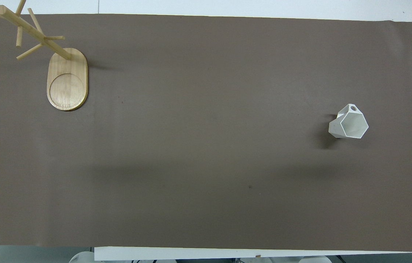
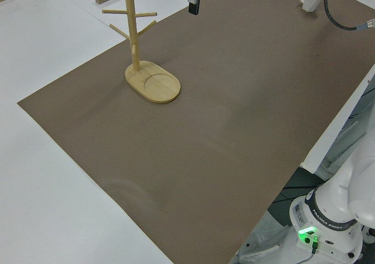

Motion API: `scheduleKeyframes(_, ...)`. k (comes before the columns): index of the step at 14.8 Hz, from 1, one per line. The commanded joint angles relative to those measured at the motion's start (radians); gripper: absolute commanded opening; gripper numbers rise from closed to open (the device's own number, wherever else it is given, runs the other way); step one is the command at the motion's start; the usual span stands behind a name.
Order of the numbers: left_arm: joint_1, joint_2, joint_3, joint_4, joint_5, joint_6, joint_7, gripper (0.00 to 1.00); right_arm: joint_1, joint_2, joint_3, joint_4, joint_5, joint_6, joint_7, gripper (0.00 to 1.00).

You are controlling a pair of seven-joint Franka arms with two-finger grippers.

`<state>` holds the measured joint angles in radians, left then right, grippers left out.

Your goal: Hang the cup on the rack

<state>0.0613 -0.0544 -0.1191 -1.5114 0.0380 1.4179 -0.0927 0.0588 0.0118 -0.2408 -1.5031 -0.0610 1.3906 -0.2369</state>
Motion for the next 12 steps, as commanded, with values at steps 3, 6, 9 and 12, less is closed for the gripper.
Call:
scheduleKeyframes(3, 0.002, -0.019, 0.001, -0.018, 0.019, 0.010, -0.001, 1.00, -0.002, -0.012, 0.006, -0.022, -0.003, -0.004, 0.017, 1.00)
scheduleKeyframes(6, 0.002, -0.019, 0.001, -0.018, 0.019, 0.010, -0.001, 1.00, -0.007, -0.016, 0.008, -0.023, 0.003, 0.004, 0.082, 1.00)
scheduleKeyframes(9, 0.002, -0.019, 0.001, -0.018, 0.019, 0.010, -0.001, 1.00, -0.002, -0.033, 0.009, -0.031, 0.032, -0.028, 0.079, 1.00)
scheduleKeyframes(12, 0.002, -0.019, 0.001, -0.018, 0.019, 0.010, -0.001, 1.00, -0.002, -0.056, 0.015, -0.084, 0.030, -0.007, 0.044, 1.00)
